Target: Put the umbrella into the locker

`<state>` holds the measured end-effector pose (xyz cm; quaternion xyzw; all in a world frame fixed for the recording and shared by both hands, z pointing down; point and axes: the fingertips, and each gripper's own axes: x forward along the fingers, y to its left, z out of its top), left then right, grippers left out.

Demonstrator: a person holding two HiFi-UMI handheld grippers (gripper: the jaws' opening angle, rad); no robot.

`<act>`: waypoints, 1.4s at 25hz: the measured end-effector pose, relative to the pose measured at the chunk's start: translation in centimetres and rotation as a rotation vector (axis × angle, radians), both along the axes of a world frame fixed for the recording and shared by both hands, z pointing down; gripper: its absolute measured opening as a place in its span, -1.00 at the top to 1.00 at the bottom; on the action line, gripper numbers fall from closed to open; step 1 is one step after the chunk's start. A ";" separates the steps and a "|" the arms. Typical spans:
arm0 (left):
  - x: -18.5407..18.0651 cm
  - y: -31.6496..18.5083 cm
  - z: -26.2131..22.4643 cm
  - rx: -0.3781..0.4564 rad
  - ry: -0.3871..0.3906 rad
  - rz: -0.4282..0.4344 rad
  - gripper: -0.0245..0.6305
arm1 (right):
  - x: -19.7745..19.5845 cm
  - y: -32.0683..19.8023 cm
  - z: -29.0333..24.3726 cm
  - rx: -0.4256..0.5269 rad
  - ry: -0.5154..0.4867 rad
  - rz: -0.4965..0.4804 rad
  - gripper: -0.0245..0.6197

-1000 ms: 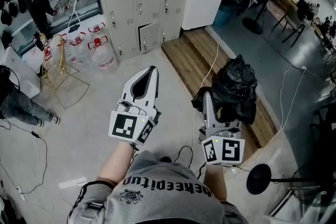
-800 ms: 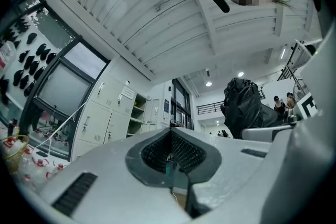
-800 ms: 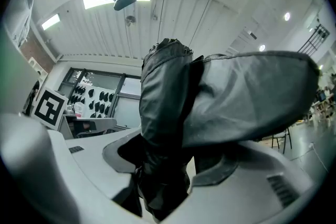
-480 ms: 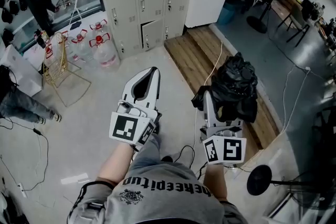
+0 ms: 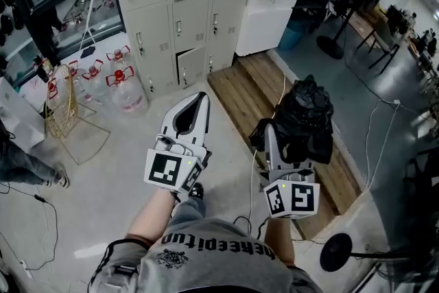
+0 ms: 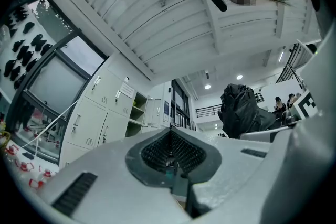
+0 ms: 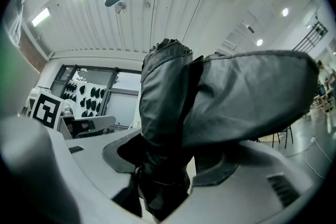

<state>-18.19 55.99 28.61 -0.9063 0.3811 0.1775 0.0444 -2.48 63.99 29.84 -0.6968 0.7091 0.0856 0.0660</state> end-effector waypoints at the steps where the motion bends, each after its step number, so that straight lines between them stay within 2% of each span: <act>1: 0.1 -1.5 -0.4 0.007 0.005 0.002 0.92 | 0.0 -1.5 -0.3 0.005 0.002 0.001 0.12; 9: -0.2 -12.2 -2.1 0.030 0.013 0.005 0.92 | -0.3 -12.2 -1.9 0.027 0.001 0.002 0.12; 19: -2.3 -21.8 -1.4 0.014 0.021 -0.007 0.92 | -1.7 -21.3 -1.2 0.013 -0.002 0.011 0.12; 22: -1.3 -23.3 -0.1 -0.018 0.027 0.011 0.92 | -1.1 -22.3 -0.4 0.002 -0.002 0.022 0.12; 26: -0.1 -25.0 0.7 -0.017 0.006 0.025 0.92 | -0.1 -24.3 0.2 -0.007 -0.011 0.032 0.12; 31: 0.5 -31.5 0.4 -0.033 0.004 -0.006 0.92 | 1.4 -31.0 -0.3 -0.018 -0.007 0.020 0.12; 35: 2.0 -34.7 0.6 -0.011 0.007 -0.024 0.92 | 3.1 -34.7 0.2 -0.004 -0.006 0.001 0.12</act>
